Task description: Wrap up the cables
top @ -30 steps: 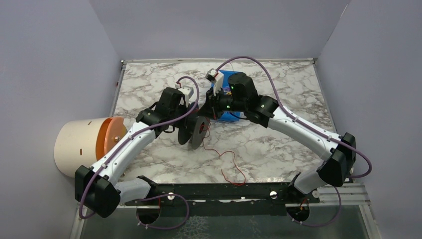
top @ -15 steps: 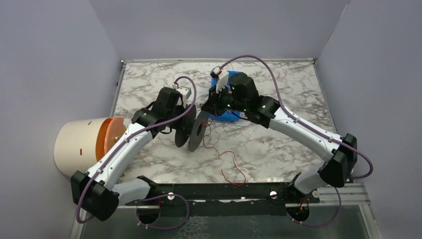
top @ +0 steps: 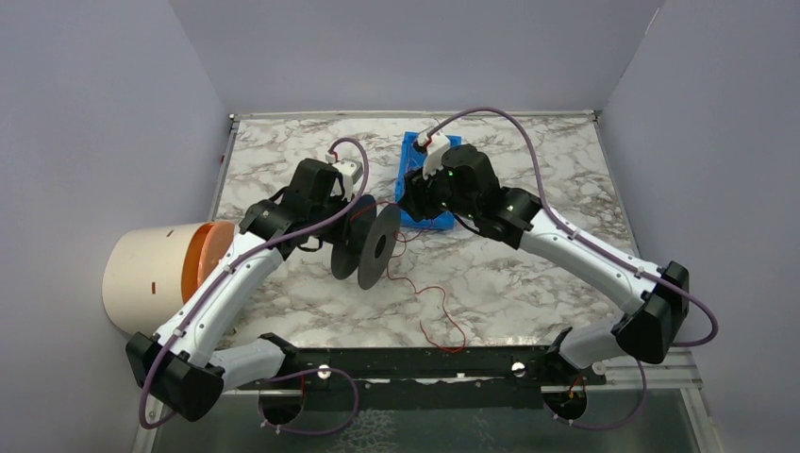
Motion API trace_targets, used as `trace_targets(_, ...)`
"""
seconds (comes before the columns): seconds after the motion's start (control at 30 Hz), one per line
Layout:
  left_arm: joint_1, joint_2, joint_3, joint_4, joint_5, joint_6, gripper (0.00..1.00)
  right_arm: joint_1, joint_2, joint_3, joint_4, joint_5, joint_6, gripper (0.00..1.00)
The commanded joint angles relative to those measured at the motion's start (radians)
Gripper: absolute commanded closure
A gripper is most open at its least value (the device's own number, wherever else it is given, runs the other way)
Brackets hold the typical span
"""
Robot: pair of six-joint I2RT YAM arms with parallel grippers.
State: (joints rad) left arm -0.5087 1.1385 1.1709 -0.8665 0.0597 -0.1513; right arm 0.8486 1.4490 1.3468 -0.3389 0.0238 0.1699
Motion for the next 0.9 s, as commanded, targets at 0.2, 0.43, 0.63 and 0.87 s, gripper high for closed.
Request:
trace_targets(0.2, -0.005, 0.01, 0.11, -0.022, 0.022, -0.042, 1.0, -0.008, -0.136, -0.054, -0.064, 0.033, 0.005, 0.36)
trace_targets(0.43, -0.005, 0.061, 0.21, -0.069, -0.004, -0.065, 1.0, -0.008, -0.285, -0.136, -0.072, -0.046, 0.036, 0.28)
trace_targets(0.63, -0.006, 0.093, 0.282, -0.112, -0.027, -0.076, 1.0, -0.008, -0.438, -0.283, -0.074, -0.058, 0.108, 0.27)
trace_targets(0.87, -0.005, 0.112, 0.309, -0.153, 0.004, -0.092, 1.0, -0.009, -0.576, -0.579, 0.08, -0.092, 0.229, 0.27)
